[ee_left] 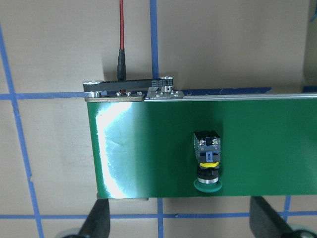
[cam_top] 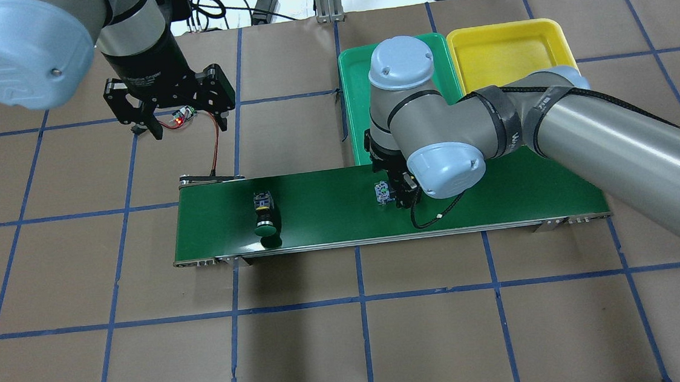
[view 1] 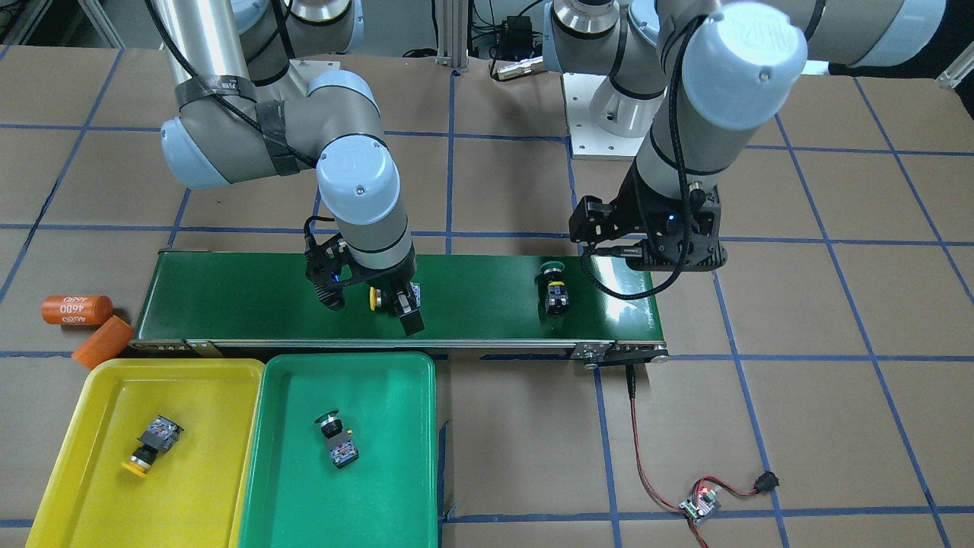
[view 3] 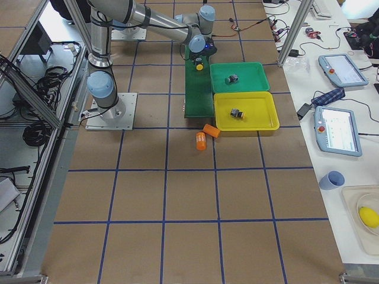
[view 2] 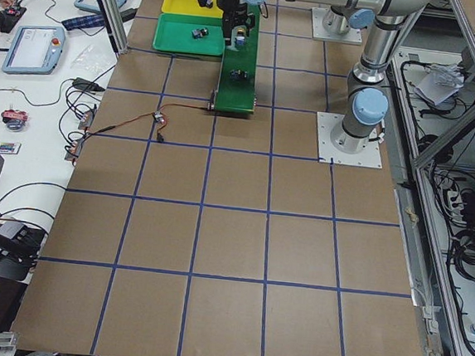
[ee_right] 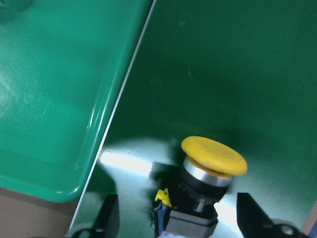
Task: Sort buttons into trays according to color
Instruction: 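Grasp the second yellow-capped button on the belt with the right gripper and lift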
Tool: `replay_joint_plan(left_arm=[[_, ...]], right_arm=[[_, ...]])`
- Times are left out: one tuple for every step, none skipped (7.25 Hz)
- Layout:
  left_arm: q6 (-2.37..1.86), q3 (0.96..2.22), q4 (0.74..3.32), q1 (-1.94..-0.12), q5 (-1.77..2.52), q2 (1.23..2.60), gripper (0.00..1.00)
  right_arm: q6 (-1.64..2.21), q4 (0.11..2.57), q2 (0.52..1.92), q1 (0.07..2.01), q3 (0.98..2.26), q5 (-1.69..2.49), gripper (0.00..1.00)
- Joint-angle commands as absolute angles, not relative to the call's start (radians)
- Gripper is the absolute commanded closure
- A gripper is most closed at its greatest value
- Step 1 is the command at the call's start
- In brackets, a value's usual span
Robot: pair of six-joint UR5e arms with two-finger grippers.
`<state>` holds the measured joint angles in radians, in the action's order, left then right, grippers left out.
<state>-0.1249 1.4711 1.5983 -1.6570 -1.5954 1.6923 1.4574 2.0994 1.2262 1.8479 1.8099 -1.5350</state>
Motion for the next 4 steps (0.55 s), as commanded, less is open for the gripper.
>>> replay_joint_plan(left_arm=[[-0.137,1.468,1.589,-1.663,-1.598,1.652,0.0],[-0.135,1.462,1.588,-1.655,-1.598,1.648,0.0],[-0.135,1.453,1.588,-1.643,-1.6,1.649,0.0],[-0.135,1.45,1.588,-1.628,-1.598,1.649,0.0]], right_arm=[[1.445,2.097,1.226,1.821,1.832,-1.562,1.0],[1.439,2.098,1.23,1.818,1.822,-1.568,1.0],[1.439,2.098,1.239,1.812,1.807,-1.569,1.0],[1.437,2.092,1.249,1.813,1.787,-1.568,1.0]])
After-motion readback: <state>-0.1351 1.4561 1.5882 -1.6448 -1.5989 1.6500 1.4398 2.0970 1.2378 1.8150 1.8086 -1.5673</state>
